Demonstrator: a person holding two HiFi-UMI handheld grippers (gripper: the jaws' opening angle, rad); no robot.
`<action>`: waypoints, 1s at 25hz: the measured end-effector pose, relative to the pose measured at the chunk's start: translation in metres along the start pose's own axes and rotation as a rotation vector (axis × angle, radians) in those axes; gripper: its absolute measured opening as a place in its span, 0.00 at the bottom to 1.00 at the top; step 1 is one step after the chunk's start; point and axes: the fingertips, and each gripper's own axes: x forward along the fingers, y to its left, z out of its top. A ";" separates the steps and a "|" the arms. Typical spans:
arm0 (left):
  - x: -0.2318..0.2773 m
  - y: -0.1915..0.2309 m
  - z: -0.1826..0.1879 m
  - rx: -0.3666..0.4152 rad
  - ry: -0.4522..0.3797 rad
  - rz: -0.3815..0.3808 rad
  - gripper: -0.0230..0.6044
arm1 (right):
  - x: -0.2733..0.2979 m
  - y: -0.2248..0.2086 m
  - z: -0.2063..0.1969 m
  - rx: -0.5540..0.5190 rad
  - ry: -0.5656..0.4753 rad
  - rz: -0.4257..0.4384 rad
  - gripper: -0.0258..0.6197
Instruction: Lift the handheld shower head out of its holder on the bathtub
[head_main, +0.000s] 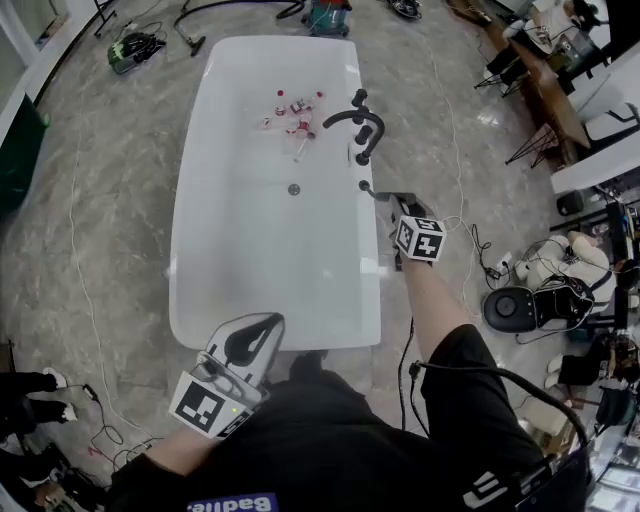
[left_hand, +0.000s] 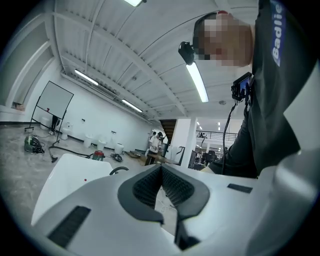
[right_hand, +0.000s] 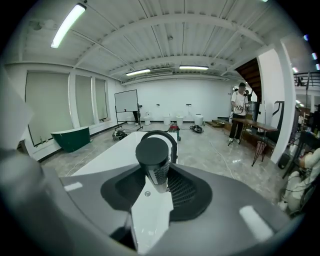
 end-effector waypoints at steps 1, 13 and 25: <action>-0.006 -0.002 -0.001 -0.001 0.000 -0.015 0.04 | -0.011 0.006 -0.001 -0.002 -0.006 -0.006 0.24; -0.084 -0.017 0.016 0.027 -0.028 -0.202 0.04 | -0.143 0.109 -0.039 0.019 -0.042 -0.055 0.24; -0.128 -0.042 0.019 0.019 -0.045 -0.310 0.04 | -0.264 0.201 -0.050 -0.056 -0.093 -0.025 0.24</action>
